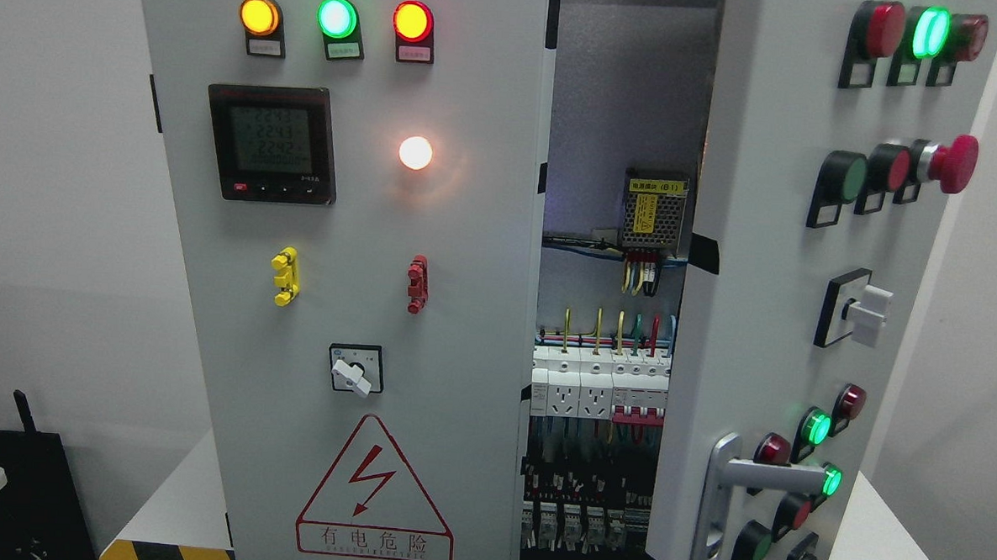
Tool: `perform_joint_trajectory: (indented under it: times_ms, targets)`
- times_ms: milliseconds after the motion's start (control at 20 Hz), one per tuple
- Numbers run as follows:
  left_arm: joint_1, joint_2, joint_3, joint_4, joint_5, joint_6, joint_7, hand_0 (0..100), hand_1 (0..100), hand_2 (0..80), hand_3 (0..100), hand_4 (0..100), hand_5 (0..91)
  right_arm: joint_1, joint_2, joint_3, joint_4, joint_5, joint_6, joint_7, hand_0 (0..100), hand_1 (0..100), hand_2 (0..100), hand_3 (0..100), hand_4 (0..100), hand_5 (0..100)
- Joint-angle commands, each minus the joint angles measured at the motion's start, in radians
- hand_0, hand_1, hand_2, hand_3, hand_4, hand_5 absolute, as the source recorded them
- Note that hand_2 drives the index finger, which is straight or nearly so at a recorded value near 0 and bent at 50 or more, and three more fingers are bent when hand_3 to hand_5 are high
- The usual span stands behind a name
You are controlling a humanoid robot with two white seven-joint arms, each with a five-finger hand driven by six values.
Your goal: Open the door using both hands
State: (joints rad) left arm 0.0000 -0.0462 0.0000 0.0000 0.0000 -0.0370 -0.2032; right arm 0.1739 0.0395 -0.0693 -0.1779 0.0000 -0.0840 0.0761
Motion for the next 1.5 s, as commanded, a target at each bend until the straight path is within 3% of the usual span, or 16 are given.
perform_joint_trajectory:
  times_ms: [0, 701, 1001, 1302, 1452]
  targets:
    - [0.015, 0.0, -0.002, 0.017, -0.021, 0.0, -0.001, 12, 39, 0.0, 0, 0, 0.0, 0.006, 0.0, 0.003, 0.0, 0.028, 0.001, -0.002, 50, 16, 0, 0, 0, 0]
    - [0.035, -0.001, -0.014, -0.092, -0.02, -0.015, -0.002, 12, 39, 0.0, 0, 0, 0.0, 0.006, 0.0, 0.003, 0.001, 0.028, 0.001, -0.002, 50, 16, 0, 0, 0, 0]
    - [0.141, 0.0, -0.049, -0.286, -0.02, -0.024, -0.007, 12, 39, 0.0, 0, 0, 0.0, 0.004, 0.0, 0.003, -0.002, 0.029, 0.001, -0.002, 50, 16, 0, 0, 0, 0]
    - [0.293, 0.034, -0.12, -0.612, -0.012, -0.15, -0.025, 12, 39, 0.0, 0, 0, 0.0, 0.006, 0.0, 0.005, -0.002, 0.031, 0.001, -0.002, 50, 16, 0, 0, 0, 0]
    - [0.353, 0.077, -0.129, -0.783, 0.084, -0.147, -0.025, 12, 39, 0.0, 0, 0, 0.0, 0.006, 0.0, 0.005, -0.002, 0.032, 0.001, -0.002, 50, 16, 0, 0, 0, 0]
